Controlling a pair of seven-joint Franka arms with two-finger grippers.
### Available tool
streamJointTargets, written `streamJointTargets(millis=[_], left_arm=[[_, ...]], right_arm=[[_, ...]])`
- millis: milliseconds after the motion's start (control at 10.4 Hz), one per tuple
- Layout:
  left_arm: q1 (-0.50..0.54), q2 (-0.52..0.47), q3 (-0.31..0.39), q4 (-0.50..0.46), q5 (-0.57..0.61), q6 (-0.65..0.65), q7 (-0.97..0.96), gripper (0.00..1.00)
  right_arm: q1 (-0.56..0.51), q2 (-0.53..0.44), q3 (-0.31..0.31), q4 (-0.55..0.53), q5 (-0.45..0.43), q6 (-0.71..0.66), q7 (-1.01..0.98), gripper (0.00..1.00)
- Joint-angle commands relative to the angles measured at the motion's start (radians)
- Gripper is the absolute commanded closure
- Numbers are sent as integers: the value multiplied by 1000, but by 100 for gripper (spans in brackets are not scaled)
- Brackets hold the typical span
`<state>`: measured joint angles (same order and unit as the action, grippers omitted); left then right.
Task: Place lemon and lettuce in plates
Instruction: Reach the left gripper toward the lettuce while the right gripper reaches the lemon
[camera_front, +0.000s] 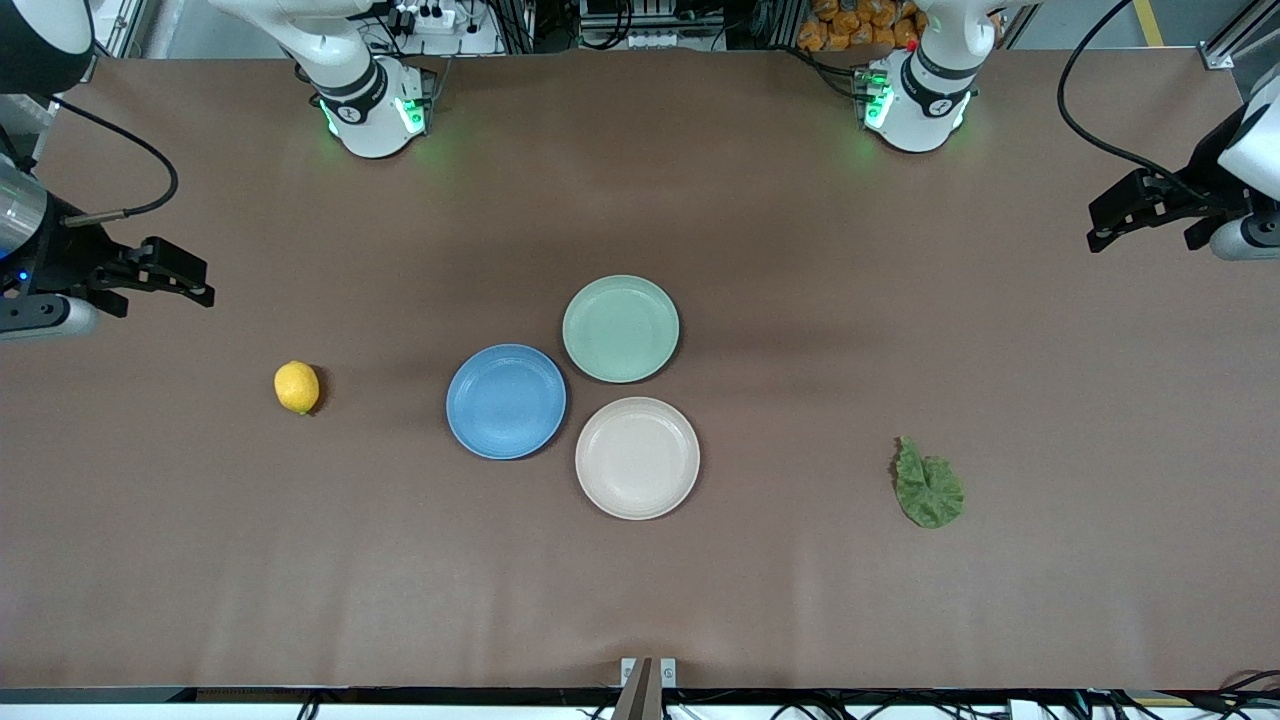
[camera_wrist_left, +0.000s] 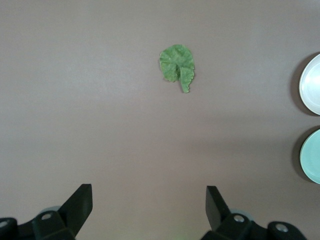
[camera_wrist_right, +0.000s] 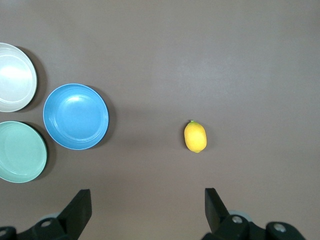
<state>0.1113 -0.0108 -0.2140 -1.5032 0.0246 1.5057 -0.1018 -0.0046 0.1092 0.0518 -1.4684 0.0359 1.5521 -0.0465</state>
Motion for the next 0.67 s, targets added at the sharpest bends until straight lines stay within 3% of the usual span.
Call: streamJointTargets(millis=[0,288,577], left_arm=[[5,-2,-4,29,21,-1,-2,0],[7,119,1,17,-18,19,1,0],[5,265,-5,-105,11,267,1,0]], right_arm=[[-5,-32,2,-35,-8,3,2,0],[-5,-32,2,-35,-8,3,2,0],[-9,-32,0,-36,-8,3,1,0]])
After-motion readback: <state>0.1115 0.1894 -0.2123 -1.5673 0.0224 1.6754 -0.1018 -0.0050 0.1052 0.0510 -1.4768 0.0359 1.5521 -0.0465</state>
